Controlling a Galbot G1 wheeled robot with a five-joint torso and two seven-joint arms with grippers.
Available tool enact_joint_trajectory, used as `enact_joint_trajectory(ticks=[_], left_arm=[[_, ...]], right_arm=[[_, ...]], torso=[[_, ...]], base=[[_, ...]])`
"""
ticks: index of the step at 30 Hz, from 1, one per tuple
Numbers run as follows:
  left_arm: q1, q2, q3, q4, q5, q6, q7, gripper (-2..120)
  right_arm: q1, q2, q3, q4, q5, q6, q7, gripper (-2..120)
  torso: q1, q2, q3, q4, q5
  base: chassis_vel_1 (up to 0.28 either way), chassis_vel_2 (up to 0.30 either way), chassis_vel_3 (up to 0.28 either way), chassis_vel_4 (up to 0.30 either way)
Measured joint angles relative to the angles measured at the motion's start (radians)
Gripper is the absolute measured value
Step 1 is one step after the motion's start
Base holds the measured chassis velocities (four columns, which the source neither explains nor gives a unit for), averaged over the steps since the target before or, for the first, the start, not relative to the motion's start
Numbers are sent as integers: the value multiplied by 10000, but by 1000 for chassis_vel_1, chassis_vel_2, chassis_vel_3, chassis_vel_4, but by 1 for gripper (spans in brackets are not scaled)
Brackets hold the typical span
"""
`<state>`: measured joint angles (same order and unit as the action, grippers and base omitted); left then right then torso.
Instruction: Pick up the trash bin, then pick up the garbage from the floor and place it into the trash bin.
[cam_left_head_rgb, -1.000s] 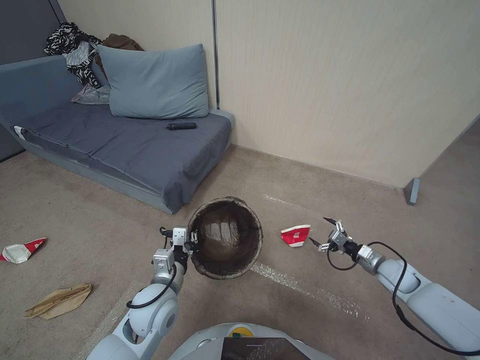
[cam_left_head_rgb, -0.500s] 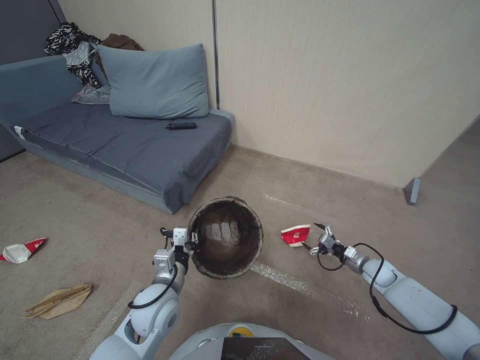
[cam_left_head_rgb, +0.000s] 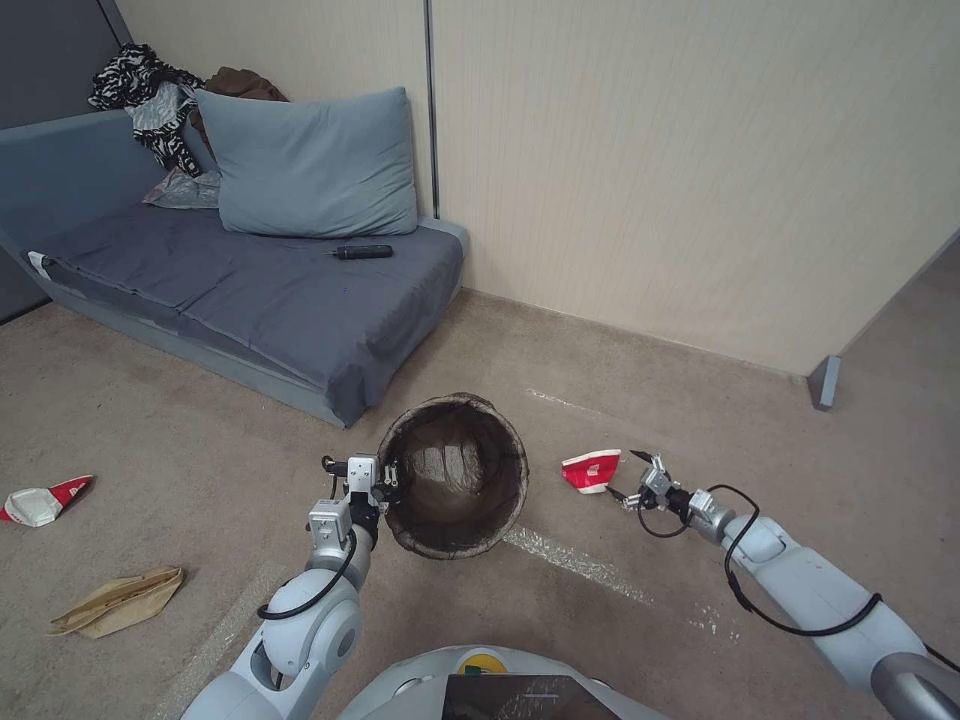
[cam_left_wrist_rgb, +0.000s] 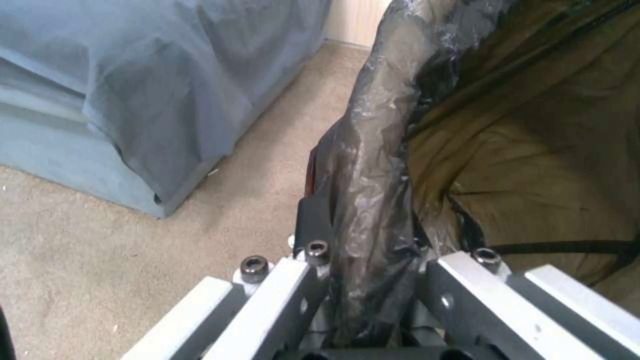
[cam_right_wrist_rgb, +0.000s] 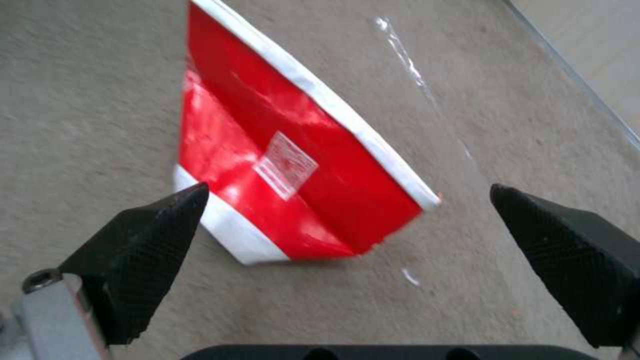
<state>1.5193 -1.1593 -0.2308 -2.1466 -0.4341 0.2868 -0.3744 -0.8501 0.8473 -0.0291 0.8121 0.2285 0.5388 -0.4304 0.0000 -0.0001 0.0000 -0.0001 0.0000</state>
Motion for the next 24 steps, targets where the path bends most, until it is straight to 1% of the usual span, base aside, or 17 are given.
enact_joint_trajectory(ticks=[1, 3, 16, 24], left_arm=[[14, -13, 3, -1, 3, 0, 0, 2], [29, -19, 3, -13, 10, -1, 0, 2], [118, -35, 6, -147, 25, -8, 0, 2], [135, 74, -9, -264, -5, -8, -8, 2]], right_arm=[[209, 110, 35, -357, -5, 90, -123, 100], [401, 204, 61, -630, -18, 144, -192, 100], [1365, 637, 70, -1545, -133, 281, -262, 100], [1732, 1141, 122, -2122, -188, 380, -349, 100]], torso=[[0, 0, 0, 0, -1], [0, 0, 0, 1, 0], [0, 0, 0, 1, -1], [0, 0, 0, 1, -2]], base=[[0, 0, 0, 0], [0, 0, 0, 0], [0, 0, 0, 0], [0, 0, 0, 0]])
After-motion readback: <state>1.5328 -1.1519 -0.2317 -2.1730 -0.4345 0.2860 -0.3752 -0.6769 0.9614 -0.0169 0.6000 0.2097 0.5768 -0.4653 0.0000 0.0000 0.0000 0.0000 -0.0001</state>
